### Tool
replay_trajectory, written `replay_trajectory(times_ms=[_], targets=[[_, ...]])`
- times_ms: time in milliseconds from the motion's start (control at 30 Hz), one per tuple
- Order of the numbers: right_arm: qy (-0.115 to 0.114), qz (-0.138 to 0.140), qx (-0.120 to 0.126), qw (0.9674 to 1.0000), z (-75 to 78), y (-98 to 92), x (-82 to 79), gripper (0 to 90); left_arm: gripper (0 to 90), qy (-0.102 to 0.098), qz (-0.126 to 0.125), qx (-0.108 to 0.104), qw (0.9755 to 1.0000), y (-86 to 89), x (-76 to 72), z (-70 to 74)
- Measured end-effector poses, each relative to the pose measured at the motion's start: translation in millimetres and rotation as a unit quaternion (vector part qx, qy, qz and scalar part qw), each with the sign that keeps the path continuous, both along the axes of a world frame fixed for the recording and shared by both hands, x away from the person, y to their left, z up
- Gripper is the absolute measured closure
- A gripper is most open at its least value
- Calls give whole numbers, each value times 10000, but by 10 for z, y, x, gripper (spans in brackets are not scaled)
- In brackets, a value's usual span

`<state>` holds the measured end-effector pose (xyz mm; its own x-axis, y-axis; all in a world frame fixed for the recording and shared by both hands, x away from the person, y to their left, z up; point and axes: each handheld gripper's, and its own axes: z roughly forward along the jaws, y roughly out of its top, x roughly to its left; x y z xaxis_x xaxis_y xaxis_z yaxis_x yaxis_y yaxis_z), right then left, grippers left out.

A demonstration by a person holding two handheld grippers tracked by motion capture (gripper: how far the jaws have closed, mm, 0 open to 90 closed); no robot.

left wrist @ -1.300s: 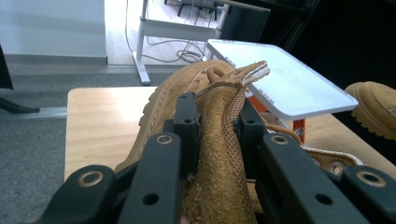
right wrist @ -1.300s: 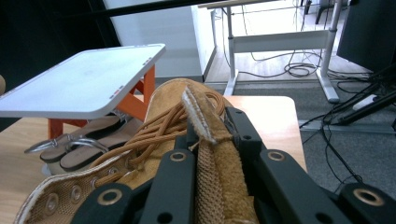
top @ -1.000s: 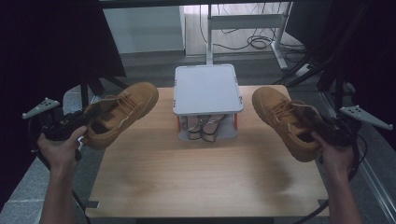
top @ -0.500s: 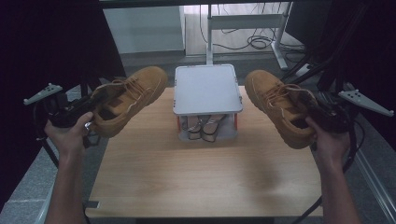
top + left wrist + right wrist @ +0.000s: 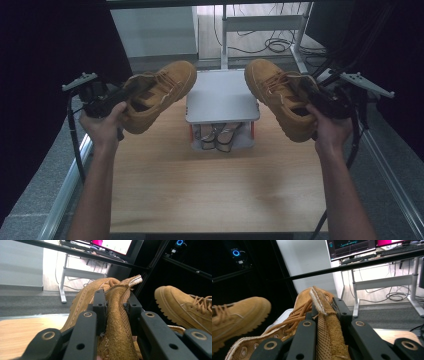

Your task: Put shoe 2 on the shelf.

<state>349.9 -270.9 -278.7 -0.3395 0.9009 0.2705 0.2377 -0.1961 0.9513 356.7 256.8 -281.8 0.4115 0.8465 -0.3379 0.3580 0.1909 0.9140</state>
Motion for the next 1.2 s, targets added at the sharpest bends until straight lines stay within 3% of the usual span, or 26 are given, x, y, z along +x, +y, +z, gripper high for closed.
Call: replay_trajectory(times_ms=[333,667,900,1100,1200], targets=[[235,-99,223,9994,52,317,374,804,753,156,-17,-100,9998,-373,295,-24],[503,-138,279,9982,24,504,664,805,750,368,7,-214,9991,-636,597,39],[788,-150,364,9961,16,696,1020,806,747,757,-1,-689,9947,-791,953,-82],[1119,-66,476,9926,-78,757,1228,806,734,935,-49,-848,9920,-787,1093,-149],[1384,12,544,9889,-144,713,1342,801,713,1056,-104,-758,9915,-774,1148,-120]])
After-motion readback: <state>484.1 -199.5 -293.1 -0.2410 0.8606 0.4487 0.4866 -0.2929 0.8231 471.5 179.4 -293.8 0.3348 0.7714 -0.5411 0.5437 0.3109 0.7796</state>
